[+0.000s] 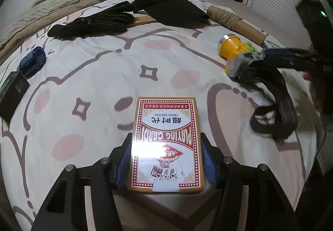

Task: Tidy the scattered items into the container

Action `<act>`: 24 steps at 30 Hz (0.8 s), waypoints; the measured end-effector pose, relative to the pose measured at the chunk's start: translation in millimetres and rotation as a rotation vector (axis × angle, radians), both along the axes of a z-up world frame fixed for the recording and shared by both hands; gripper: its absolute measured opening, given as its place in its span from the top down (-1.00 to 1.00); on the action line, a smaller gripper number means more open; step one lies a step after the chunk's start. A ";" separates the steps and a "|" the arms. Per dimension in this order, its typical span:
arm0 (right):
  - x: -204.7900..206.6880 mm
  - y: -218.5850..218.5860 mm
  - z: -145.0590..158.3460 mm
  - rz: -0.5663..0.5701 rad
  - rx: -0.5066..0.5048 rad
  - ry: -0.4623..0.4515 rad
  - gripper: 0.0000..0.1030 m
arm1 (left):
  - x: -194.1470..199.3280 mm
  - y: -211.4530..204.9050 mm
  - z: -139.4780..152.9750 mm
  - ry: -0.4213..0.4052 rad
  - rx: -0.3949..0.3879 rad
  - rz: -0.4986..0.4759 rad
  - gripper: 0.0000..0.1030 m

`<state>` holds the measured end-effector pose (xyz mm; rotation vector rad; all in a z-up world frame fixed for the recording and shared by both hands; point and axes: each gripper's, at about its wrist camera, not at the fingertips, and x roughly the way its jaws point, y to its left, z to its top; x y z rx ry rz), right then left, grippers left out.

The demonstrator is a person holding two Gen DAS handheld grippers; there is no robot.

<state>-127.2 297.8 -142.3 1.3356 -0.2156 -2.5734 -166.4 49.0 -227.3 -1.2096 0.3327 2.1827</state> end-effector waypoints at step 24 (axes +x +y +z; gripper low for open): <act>-10.5 -59.2 -25.6 0.199 -0.262 -0.137 -1.00 | 34.1 -50.2 0.8 0.002 -0.034 0.080 -0.15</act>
